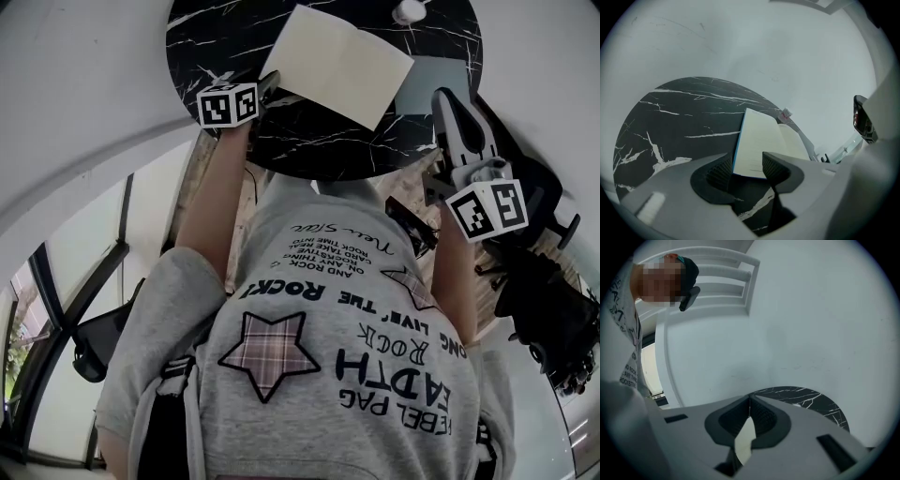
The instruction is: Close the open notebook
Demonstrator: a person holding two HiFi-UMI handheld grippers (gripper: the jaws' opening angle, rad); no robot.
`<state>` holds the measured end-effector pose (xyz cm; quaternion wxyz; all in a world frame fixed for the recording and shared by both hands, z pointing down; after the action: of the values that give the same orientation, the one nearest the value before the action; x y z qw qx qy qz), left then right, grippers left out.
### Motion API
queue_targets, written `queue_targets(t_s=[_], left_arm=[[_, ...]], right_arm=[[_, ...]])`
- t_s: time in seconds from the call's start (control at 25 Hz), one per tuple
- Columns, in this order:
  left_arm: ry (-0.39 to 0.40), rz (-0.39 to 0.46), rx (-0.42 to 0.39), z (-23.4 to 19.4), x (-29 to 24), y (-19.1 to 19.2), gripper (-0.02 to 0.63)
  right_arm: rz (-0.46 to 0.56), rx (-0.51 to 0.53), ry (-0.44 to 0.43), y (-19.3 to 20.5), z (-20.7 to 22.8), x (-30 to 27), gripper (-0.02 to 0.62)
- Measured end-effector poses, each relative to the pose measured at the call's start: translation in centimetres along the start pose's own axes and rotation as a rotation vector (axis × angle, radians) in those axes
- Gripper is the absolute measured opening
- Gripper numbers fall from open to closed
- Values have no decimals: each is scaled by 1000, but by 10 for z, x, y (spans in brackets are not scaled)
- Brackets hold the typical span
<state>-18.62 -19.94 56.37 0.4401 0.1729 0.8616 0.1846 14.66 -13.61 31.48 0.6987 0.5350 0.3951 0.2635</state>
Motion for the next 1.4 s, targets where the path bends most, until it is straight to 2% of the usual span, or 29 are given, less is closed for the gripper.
queue_targets(t_s=[0.4, 0.88, 1.0, 1.08, 1.32, 1.4], left_arm=[[17, 35, -41, 17, 21, -8, 201], [61, 113, -52, 49, 48, -14, 184], [88, 131, -42, 57, 54, -14, 167], [113, 138, -40, 63, 58, -14, 133], [159, 81, -93, 85, 51, -6, 112], [158, 76, -114, 92, 48, -2, 84]], right_arm=[[11, 8, -5, -1, -1, 1, 12], [19, 36, -26, -4, -7, 0, 12], [25, 33, -35, -5, -10, 1, 12], [28, 33, -40, -5, -10, 1, 14], [37, 27, -36, -4, -9, 6, 12], [41, 29, -32, -5, -8, 9, 12]])
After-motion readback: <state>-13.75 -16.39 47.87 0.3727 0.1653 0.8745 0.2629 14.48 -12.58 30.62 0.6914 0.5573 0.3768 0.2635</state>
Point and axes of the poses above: the fingertips, and each gripper's own axes: x backward along the fingers, z to its right, y out of its underside, the point moved 8 cm from there along x, backward along the fingers, and after that the axes turned 9 degrees about x, right-handed, at the moved point
